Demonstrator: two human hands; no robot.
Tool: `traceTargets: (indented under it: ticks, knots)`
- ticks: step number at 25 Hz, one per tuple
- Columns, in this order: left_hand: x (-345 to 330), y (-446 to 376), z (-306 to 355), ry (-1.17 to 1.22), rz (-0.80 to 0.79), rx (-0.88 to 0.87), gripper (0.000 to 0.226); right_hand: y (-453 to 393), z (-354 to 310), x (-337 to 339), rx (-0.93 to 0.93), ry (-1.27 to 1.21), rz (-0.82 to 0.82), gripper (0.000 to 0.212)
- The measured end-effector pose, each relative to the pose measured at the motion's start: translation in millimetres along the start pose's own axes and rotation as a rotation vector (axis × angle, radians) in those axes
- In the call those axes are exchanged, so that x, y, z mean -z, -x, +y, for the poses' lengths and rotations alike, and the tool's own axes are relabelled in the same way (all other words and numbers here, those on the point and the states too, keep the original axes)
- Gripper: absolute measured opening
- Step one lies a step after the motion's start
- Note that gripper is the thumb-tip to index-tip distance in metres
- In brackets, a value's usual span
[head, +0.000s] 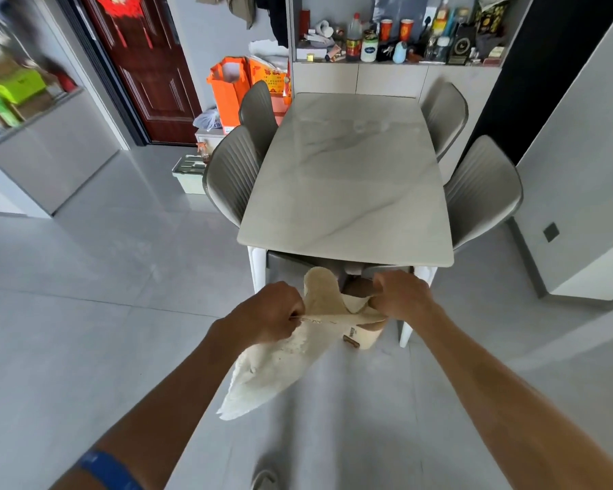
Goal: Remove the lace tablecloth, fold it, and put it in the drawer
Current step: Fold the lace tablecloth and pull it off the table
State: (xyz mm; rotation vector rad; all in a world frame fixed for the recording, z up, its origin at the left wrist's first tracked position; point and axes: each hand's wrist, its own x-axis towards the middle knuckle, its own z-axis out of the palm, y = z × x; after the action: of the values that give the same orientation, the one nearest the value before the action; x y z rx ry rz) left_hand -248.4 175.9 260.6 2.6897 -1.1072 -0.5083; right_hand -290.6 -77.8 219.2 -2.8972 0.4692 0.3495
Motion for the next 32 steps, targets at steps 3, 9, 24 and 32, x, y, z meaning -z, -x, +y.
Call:
traceTargets:
  ticks: [3,9,24,32]
  knots:
    - [10,5,-12,-0.029,-0.027,-0.008,0.016,-1,-6,-18,0.122,-0.056,0.005,0.027]
    - [27,18,-47,-0.03,0.017,0.048,0.013,2,5,-21,-0.267,-0.481,0.043,0.012]
    - [36,24,-68,0.23,0.151,0.118,0.005,4,9,39,0.533,-0.274,0.425,0.034]
    - [38,18,-67,0.274,0.211,0.196,0.005,18,32,32,0.433,-0.143,0.179,0.031]
